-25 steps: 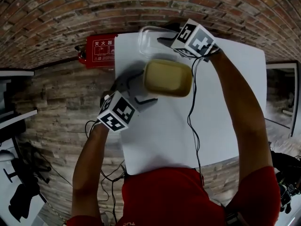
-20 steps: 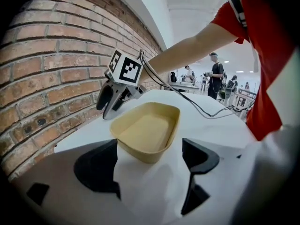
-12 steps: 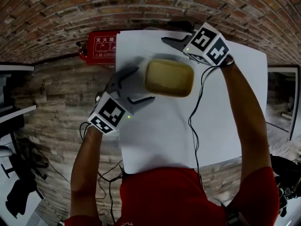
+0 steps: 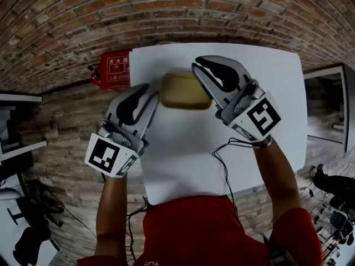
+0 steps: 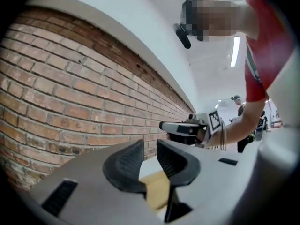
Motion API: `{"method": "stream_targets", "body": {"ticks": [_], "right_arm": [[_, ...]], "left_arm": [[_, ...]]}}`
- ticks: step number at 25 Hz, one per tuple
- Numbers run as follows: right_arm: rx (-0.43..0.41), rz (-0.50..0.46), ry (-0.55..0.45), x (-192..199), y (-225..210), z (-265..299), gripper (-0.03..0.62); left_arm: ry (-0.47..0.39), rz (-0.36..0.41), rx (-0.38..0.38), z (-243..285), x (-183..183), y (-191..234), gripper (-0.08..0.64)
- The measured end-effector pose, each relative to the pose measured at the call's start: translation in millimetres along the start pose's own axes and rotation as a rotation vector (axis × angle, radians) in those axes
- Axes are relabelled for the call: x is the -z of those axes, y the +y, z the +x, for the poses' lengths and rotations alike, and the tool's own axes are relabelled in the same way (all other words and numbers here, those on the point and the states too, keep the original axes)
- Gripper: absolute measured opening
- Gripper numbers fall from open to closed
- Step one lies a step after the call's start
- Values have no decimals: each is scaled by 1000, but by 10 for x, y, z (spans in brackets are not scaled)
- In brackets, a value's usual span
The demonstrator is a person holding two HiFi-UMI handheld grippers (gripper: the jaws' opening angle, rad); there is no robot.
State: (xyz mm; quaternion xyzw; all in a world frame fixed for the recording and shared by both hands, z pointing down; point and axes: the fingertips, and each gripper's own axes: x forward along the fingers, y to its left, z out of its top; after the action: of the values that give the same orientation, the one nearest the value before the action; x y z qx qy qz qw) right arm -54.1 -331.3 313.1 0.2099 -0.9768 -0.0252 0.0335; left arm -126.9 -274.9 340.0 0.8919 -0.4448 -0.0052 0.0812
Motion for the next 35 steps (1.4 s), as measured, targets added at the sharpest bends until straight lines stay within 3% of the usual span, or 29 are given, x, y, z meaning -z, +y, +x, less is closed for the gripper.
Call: {"method": "stream_targets", "body": {"ticks": [8,15,24,35], "right_arm": [[58,179,-68,-201,689,-406,44],[83,212,-54,-295,1184,-647,35],[105,122,-9,-279,1618,-780,29],[131,92,11,-266,1591,-906,29]], "left_arm": [[-51,46,-50,-210,-363,-497,26],[-61,80,-75,-501,-460,-913,15],[-45,123,-63,-701,-366,-1235,15],[-42,100,-51,-633,-328,-1314,15]]}}
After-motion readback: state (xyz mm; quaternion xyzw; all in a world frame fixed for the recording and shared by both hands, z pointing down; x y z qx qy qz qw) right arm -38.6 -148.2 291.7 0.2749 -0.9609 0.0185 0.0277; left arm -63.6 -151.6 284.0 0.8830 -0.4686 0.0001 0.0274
